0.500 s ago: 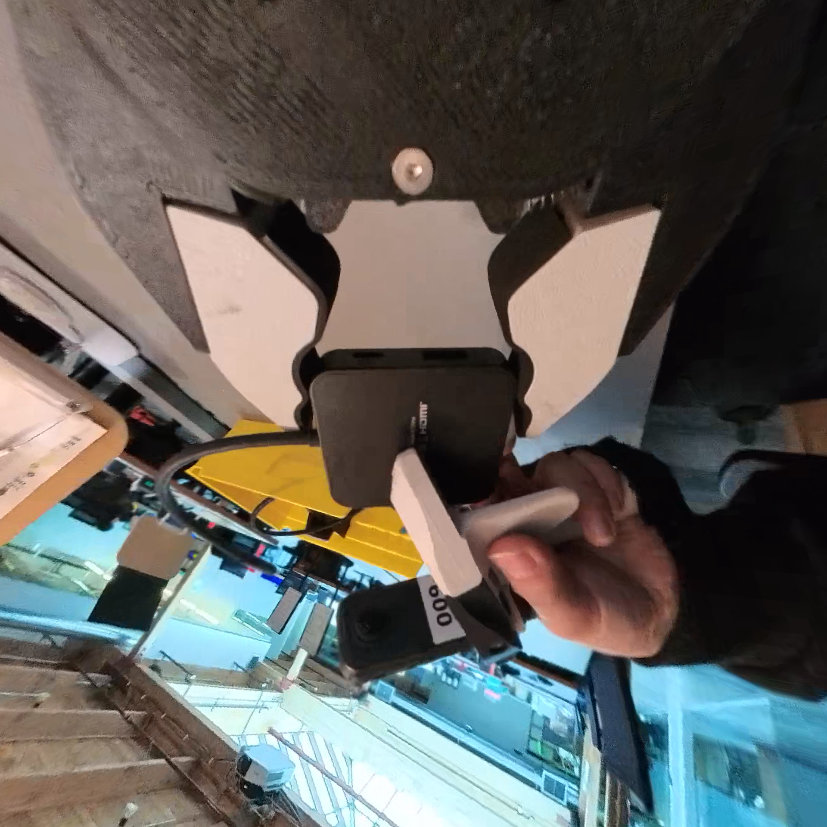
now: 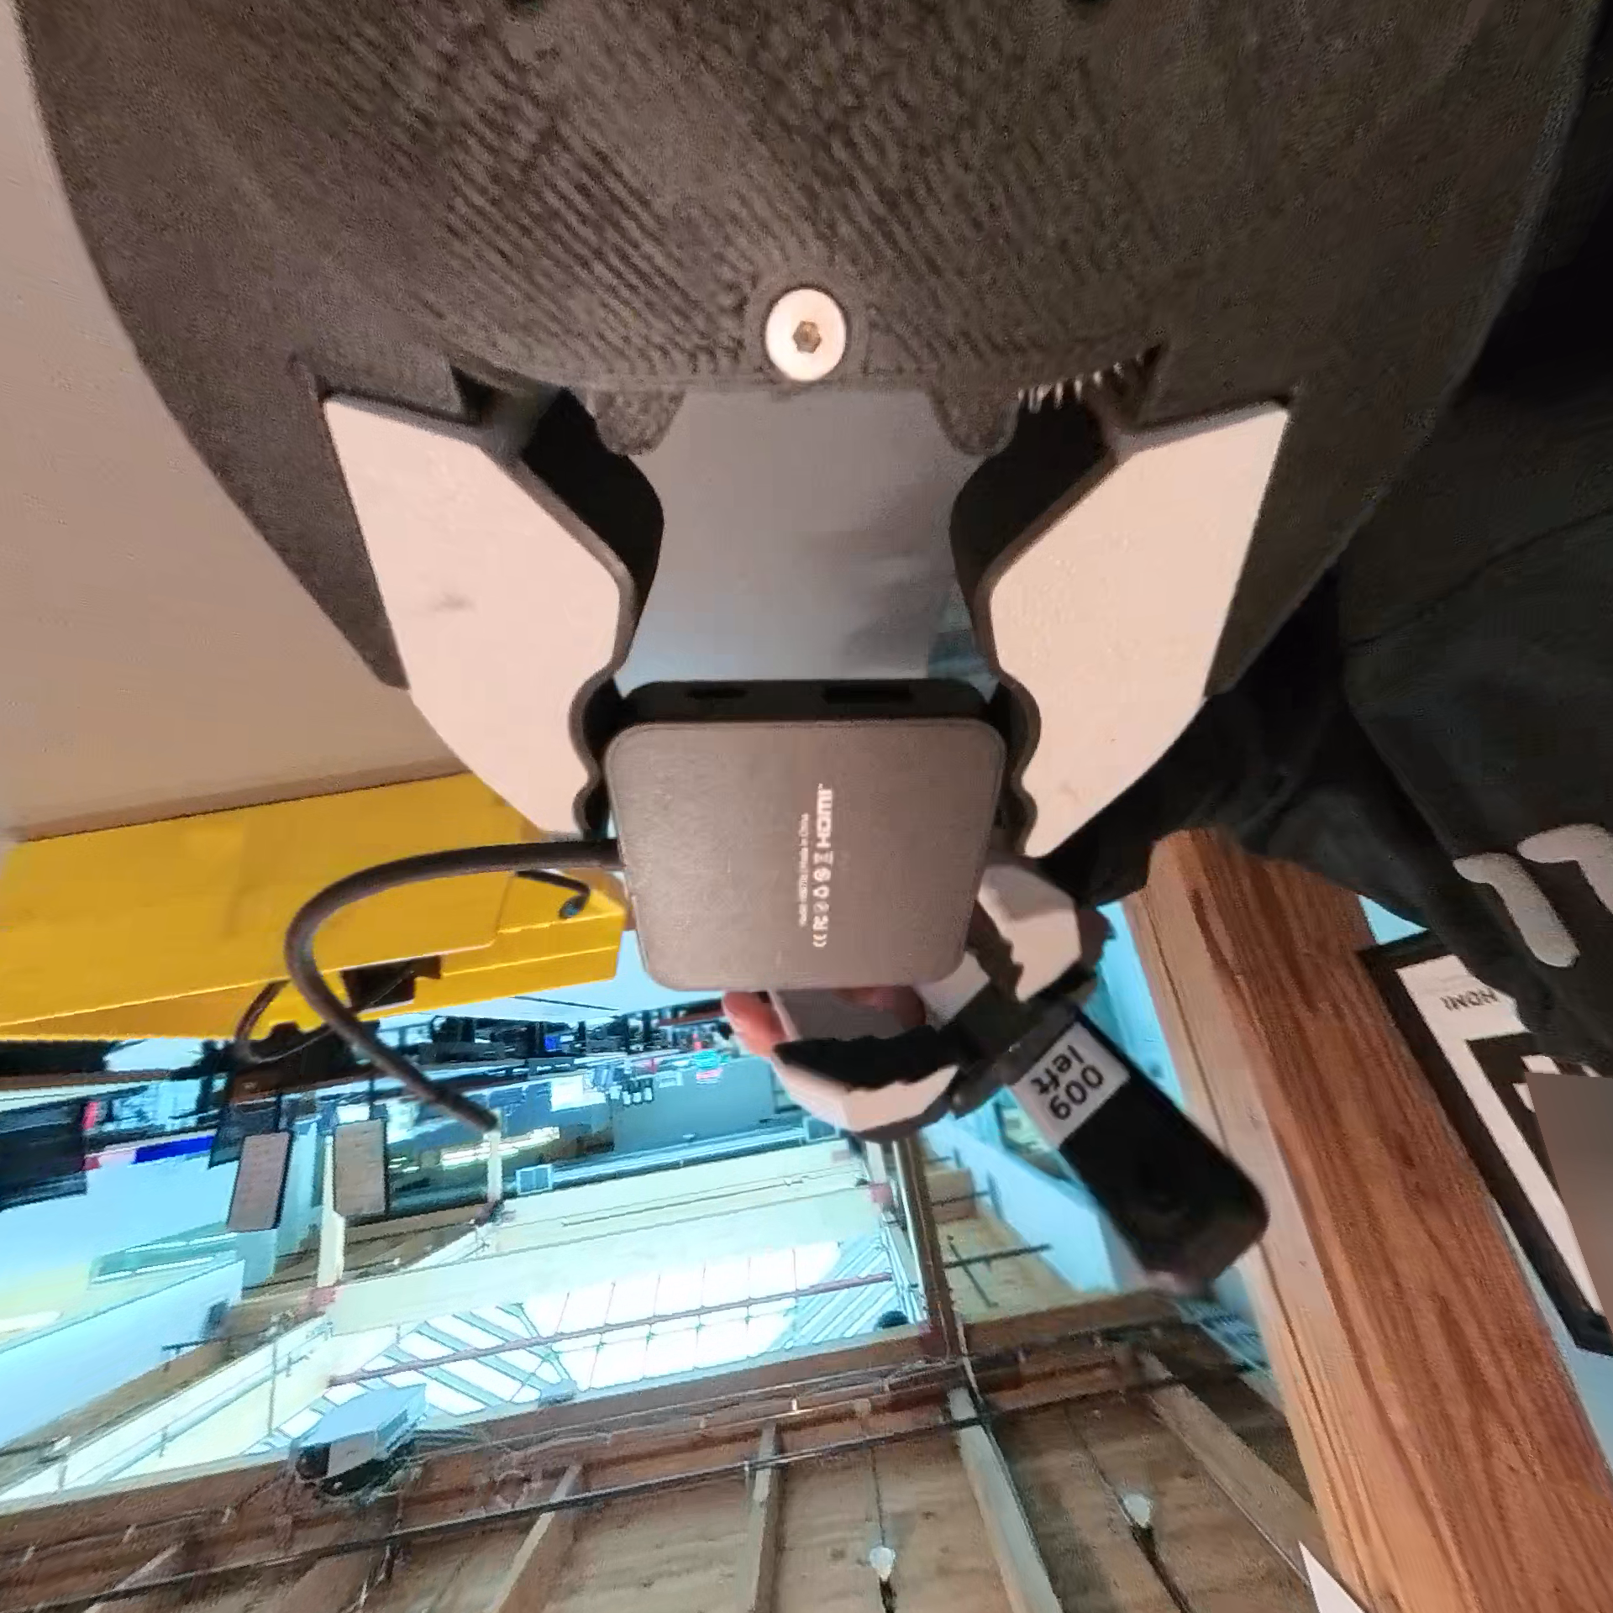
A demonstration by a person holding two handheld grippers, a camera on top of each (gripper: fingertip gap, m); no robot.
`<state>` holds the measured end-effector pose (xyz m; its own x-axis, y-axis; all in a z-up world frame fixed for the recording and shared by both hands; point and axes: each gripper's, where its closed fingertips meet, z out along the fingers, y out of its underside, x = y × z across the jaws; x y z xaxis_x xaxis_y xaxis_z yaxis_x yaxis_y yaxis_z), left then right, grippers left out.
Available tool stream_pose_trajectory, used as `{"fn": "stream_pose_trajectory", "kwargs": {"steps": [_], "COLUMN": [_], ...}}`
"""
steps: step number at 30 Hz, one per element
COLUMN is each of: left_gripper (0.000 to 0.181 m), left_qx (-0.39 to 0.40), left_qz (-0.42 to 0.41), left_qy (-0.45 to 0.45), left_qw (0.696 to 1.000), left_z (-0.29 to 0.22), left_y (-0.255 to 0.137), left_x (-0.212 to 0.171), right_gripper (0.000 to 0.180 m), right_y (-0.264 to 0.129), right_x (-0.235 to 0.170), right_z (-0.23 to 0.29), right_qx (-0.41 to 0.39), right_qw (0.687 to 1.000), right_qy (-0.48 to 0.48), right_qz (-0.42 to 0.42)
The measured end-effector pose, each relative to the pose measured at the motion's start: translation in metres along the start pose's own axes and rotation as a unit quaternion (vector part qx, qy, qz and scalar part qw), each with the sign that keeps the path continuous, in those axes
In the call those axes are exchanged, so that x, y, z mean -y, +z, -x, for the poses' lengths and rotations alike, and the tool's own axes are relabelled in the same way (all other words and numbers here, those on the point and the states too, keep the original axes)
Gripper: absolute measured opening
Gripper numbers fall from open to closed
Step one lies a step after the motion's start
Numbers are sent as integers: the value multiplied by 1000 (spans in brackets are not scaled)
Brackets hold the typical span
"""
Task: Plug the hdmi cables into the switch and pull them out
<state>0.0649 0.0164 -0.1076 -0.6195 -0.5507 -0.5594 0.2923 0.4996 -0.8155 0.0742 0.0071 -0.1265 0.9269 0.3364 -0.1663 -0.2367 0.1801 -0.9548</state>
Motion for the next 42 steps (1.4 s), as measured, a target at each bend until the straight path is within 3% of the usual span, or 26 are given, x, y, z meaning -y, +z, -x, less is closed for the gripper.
{"fn": "stream_pose_trajectory", "kwargs": {"steps": [3, 6, 8, 15, 19, 25, 29, 33, 42], "left_gripper": [55, 48, 30, 27, 21, 17, 15, 15, 14], "left_qx": [60, 96, 130, 174, 207, 188, 185, 196, 171], "left_qz": [54, 63, 59, 9, -17, -4, 10, 34, 62], "left_qy": [164, 233, 264, 270, 250, 252, 281, 349, 401], "left_qw": [983, 966, 954, 947, 946, 949, 942, 916, 898], "left_z": [0, -3, 0, 7, 12, 12, 12, 14, 11], "left_y": [6, 16, 17, 11, 8, 5, 2, -2, -2], "left_x": [-7, -5, 0, 20, 28, 25, 29, 29, 21], "right_gripper": [86, 86, 86, 86, 87, 88, 78, 90, 89], "right_y": [6, 14, 18, 22, 24, 32, 31, 29, 18], "right_x": [3, -2, -4, 19, 41, 37, 37, 36, 28], "right_z": [7, 16, 22, 29, 31, 34, 32, 31, 28], "right_qx": [24, 47, 58, 30, 13, -9, -34, -33, -40], "right_qw": [999, 997, 996, 998, 995, 997, 993, 995, 995], "right_qy": [35, 61, 67, 48, 29, -30, -100, -78, -93], "right_qz": [-12, 1, 11, -28, -95, -66, -55, -45, -1]}}
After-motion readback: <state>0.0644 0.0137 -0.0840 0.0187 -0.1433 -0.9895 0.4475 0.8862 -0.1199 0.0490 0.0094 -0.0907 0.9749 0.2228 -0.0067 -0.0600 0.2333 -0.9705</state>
